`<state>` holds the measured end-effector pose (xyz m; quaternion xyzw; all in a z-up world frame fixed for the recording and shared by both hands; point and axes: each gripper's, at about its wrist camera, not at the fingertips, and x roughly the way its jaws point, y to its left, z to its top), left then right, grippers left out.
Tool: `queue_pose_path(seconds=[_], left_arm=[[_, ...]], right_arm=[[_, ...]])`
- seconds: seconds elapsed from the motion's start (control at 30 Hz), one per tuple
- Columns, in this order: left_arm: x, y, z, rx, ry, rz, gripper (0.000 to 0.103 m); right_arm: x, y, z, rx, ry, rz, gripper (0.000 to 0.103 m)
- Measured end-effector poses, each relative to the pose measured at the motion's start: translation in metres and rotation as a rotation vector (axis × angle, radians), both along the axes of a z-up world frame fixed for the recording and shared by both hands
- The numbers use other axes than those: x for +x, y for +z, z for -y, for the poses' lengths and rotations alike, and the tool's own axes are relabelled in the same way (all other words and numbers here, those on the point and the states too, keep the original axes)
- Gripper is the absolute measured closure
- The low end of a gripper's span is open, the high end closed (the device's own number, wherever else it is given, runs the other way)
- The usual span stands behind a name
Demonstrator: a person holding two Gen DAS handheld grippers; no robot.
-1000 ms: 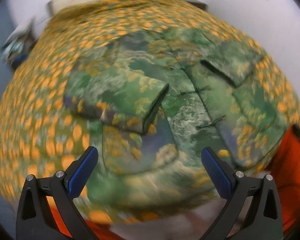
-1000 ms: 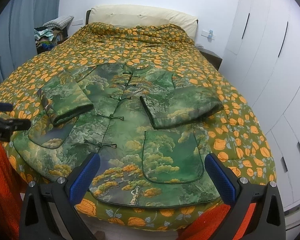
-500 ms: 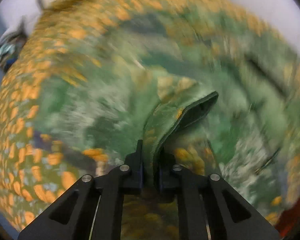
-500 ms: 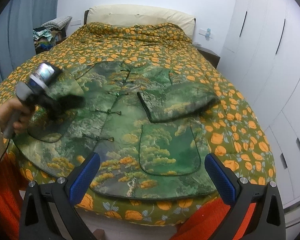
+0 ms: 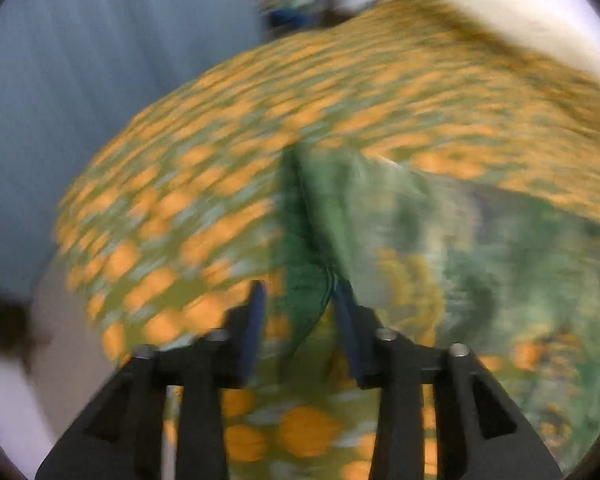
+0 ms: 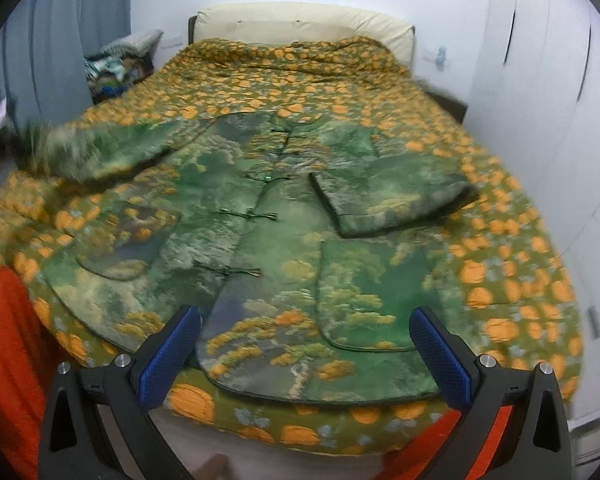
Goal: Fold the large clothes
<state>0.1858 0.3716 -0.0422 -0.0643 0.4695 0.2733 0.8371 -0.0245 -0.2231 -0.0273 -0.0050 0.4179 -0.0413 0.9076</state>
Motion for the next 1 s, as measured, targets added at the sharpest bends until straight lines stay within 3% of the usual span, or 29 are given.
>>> queue_pose_path(seconds=[0.07,0.17,0.23,0.37,0.43,0.47,0.53,0.57,0.7,0.77,0.87,0.9,0.93,0.97,1.0], left_arm=[[-0.020,-0.011,-0.006,0.000,0.024,-0.018,0.034],[-0.055,-0.011,0.007,-0.024,-0.003,0.021,0.024],[-0.070,-0.008,0.026,-0.042,-0.047,0.031,0.022],[-0.087,-0.007,0.081,-0.082,-0.179,0.026,0.015],[-0.074,-0.005,0.100,-0.100,-0.238,0.000,0.015],[-0.074,-0.005,0.112,-0.110,-0.271,-0.017,0.015],[-0.077,-0.005,0.129,-0.127,-0.331,-0.030,0.015],[-0.079,-0.005,0.137,-0.129,-0.360,-0.033,0.015],[-0.078,-0.005,0.163,-0.086,-0.457,-0.040,0.015],[-0.075,-0.009,0.174,-0.079,-0.491,-0.046,0.015],[-0.068,-0.018,0.186,-0.101,-0.522,-0.060,0.015],[-0.066,-0.022,0.189,-0.108,-0.530,-0.065,0.015],[-0.065,-0.025,0.192,-0.118,-0.536,-0.069,0.015],[-0.064,-0.029,0.194,-0.136,-0.545,-0.074,0.015],[-0.063,-0.034,0.195,-0.166,-0.561,-0.085,0.014]], right_arm=[[0.012,0.000,0.017,0.066,0.030,0.028,0.000],[0.044,-0.003,0.036,-0.076,0.090,0.088,0.000],[0.087,-0.022,0.040,-0.201,0.191,0.049,0.000],[0.153,-0.069,0.036,-0.335,0.362,-0.007,0.000],[0.195,-0.108,0.041,-0.392,0.355,-0.142,0.004],[0.214,-0.123,0.052,-0.377,0.306,-0.212,0.010],[0.228,-0.115,0.084,-0.236,0.206,-0.227,0.076],[0.227,-0.105,0.096,-0.179,0.173,-0.207,0.090],[0.198,-0.021,0.190,-0.071,-0.066,-0.035,0.091],[0.174,0.016,0.246,-0.066,-0.206,0.039,0.091],[0.140,0.045,0.334,-0.078,-0.454,0.072,0.086],[0.128,0.048,0.365,-0.099,-0.549,0.062,0.068],[0.114,0.046,0.397,-0.130,-0.651,0.025,0.022],[0.102,0.041,0.418,-0.141,-0.715,-0.013,0.001],[0.087,0.035,0.437,-0.135,-0.773,-0.045,0.004]])
